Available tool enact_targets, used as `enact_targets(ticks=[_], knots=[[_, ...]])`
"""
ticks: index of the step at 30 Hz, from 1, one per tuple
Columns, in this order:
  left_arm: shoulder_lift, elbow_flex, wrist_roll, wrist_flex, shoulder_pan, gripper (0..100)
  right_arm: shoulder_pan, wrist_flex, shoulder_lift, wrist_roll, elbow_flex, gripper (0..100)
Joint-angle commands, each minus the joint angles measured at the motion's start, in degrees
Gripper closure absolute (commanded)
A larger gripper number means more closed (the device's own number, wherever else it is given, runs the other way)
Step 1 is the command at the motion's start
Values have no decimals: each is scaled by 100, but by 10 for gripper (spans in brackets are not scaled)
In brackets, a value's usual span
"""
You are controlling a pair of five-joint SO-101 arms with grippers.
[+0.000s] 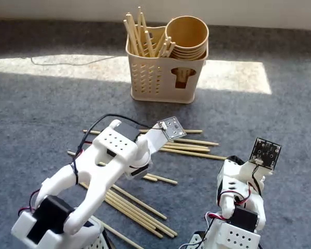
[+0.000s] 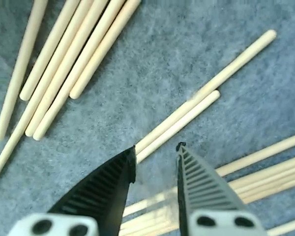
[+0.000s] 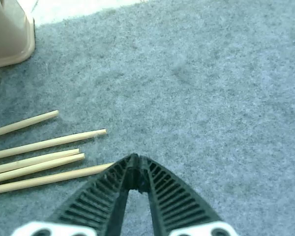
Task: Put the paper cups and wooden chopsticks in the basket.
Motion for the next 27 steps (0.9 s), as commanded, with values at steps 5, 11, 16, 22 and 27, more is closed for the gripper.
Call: enact_targets(ticks=[5, 11, 16, 22, 27], knots=[[1262, -488, -9, -651, -101, 857, 66, -136, -66, -18, 681, 992], [1314, -752, -9, -598, -92, 860, 66, -136, -66, -18, 681, 992], [1349, -743, -44, -589, -4, 941, 66, -136, -66, -18, 681, 992], [1288, -787, -53, -273, 251, 995, 66, -136, -66, -18, 681, 992], [1279, -1103, -18, 229, 470, 995, 66, -136, -66, -18, 681, 992]])
